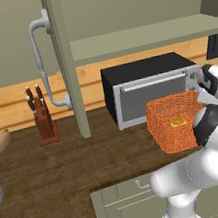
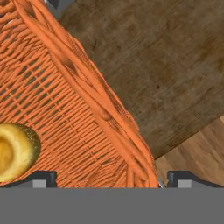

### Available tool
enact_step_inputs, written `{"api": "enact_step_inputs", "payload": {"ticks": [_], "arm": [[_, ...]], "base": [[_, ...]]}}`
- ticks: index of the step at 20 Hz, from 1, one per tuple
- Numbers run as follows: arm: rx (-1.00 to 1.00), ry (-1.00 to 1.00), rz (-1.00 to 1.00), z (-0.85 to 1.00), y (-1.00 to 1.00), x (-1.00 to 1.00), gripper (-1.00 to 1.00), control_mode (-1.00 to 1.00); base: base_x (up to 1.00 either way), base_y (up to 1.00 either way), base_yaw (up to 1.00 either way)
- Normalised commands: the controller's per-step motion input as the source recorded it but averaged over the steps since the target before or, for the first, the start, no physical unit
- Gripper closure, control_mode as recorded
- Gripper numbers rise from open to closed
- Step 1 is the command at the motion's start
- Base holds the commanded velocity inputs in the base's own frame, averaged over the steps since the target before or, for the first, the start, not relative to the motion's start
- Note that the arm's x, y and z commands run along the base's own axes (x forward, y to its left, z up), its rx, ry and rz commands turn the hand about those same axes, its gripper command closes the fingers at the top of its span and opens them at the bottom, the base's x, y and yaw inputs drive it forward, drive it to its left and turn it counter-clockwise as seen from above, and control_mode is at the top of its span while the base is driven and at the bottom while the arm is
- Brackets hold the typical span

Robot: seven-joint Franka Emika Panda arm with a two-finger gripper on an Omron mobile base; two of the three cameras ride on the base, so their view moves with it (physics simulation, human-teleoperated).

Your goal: Open the cabinet, pick up the bread from the cabinet and place it in the basket. Then move the basket to the dining counter.

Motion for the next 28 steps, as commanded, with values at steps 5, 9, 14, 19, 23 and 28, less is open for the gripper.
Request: {"api": "enact_step_inputs", "payload": {"ticks": [5, 9, 14, 19, 23, 28], "arm": [[0.00, 0.00, 0.00, -0.40, 0.00, -0.17, -1.00, -1.00], [-0.01, 0.00, 0.00, -0.31, 0.00, -0.08, -1.00, -1.00], [-0.04, -0.03, 0.00, -0.33, 0.04, 0.00, -1.00, -1.00], [-0.01, -0.06, 0.00, -0.22, 0.11, 0.00, -1.00, -1.00], [0.00, 0.00, 0.00, -0.08, 0.21, 0.00, 1.00, -1.00], [0.00, 0.00, 0.00, -0.03, 0.09, 0.00, 1.00, -1.00]], "base": [[0.00, 0.00, 0.00], [0.00, 0.00, 0.00], [0.00, 0.00, 0.00], [0.00, 0.00, 0.00], [0.00, 0.00, 0.00], [0.00, 0.00, 0.00]]}}
